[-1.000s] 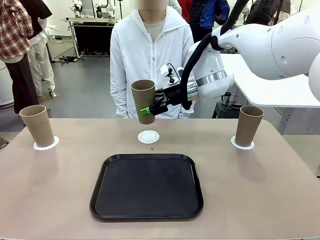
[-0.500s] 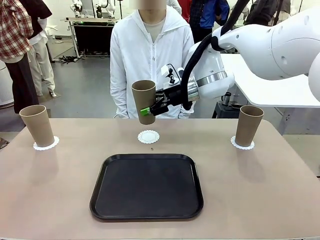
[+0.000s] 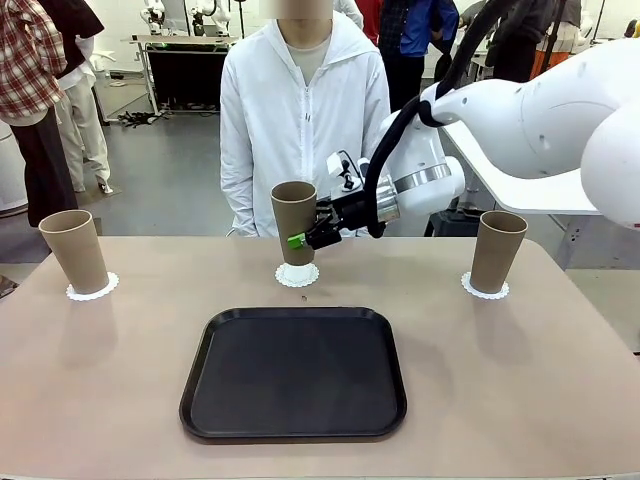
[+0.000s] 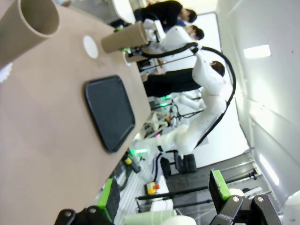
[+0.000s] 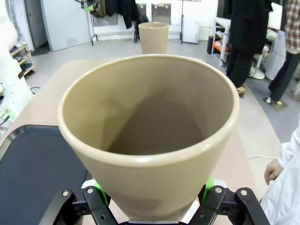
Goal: Place coasters on the table and set cups on them.
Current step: Take one Reusable plastic cup from the Flat Tray and place it on a coaster set by the human.
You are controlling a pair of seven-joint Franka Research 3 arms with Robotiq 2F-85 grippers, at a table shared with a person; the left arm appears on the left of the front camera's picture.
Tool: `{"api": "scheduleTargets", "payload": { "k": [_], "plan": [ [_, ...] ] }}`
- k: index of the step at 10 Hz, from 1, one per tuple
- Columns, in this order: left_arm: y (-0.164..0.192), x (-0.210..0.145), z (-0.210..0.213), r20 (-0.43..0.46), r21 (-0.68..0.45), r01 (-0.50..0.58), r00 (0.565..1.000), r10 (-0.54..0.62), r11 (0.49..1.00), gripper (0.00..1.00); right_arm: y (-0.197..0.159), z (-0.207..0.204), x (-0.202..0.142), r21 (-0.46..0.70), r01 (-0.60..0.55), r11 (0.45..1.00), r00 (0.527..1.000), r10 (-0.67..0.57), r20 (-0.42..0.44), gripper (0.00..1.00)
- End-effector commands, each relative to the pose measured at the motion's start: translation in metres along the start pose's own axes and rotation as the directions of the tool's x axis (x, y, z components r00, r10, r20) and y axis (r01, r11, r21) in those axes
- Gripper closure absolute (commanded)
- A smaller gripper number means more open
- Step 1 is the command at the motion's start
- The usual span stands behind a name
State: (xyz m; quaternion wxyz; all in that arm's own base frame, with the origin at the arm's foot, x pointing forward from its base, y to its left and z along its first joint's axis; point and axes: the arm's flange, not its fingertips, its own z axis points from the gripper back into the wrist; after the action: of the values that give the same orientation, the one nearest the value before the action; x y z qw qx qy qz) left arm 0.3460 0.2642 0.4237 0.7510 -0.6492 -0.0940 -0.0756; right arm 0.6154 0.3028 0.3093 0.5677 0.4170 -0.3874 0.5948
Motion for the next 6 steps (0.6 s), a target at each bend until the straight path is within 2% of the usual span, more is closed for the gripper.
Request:
{"api": "scheduleTargets", "payload": {
  "k": [1, 6],
  "plan": [
    [-0.002, 0.0, 0.001, 0.006, -0.006, 0.004, 1.0, -0.004, 1.0, 0.0, -0.014, -0.006, -0.006, 0.06, -0.001, 0.998, 1.0, 0.0, 0.012, 0.17],
    [-0.002, 0.0, 0.001, 0.006, -0.006, 0.004, 1.0, -0.004, 1.0, 0.0, -0.024, -0.013, -0.026, 0.071, 0.015, 0.997, 1.0, -0.015, -0.005, 0.17]
  ]
}}
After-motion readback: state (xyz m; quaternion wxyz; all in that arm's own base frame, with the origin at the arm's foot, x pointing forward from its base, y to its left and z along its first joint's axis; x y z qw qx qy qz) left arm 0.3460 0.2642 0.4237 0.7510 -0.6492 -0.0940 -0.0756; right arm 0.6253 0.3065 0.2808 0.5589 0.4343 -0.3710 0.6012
